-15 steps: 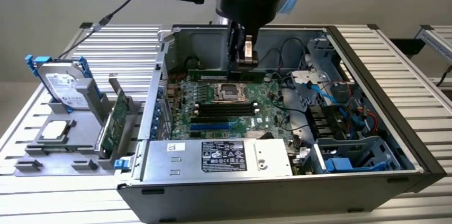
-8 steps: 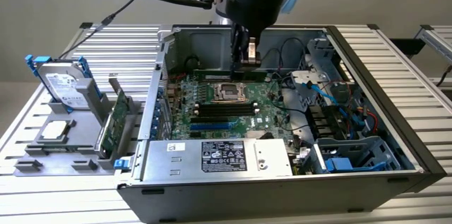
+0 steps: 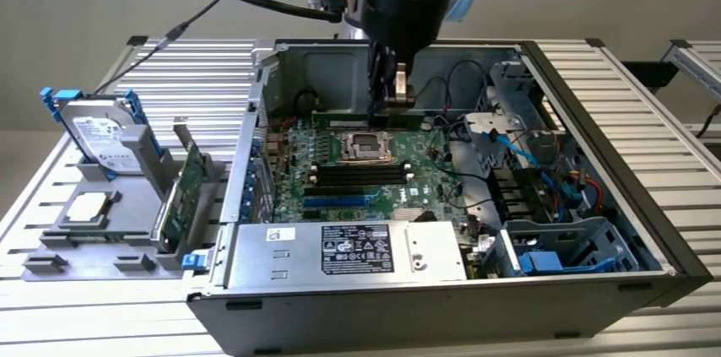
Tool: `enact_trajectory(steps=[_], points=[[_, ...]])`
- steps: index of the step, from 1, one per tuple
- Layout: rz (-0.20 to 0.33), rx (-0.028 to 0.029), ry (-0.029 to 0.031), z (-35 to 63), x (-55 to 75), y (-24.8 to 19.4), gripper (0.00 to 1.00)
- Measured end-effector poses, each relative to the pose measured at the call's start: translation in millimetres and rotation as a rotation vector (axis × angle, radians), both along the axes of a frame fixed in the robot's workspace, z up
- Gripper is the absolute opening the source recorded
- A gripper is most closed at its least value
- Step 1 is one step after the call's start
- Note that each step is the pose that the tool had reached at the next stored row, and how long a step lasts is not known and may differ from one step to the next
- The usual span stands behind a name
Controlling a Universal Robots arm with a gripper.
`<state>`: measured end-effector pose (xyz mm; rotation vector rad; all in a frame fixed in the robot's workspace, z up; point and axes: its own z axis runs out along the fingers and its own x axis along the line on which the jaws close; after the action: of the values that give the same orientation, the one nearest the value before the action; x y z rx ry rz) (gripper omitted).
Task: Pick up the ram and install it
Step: 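Pick up the ram and move it above insertion slot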
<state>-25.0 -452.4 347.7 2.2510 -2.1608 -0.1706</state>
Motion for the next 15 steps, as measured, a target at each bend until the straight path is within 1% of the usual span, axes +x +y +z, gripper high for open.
enact_trajectory(steps=[1, 7, 10, 12, 15], points=[[0.003, -0.0034, 0.0000, -1.5, 0.1, 1.4, 0.13], [0.018, -0.0277, -0.0003, -9.9, 0.7, 10.2, 0.13], [0.025, -0.0373, -0.0014, -14.3, 1.5, 15.1, 0.13], [0.028, -0.0403, -0.0038, -17.2, 2.4, 19.6, 0.13], [0.028, -0.0429, -0.0072, -20.6, 2.8, 26.2, 0.13]])
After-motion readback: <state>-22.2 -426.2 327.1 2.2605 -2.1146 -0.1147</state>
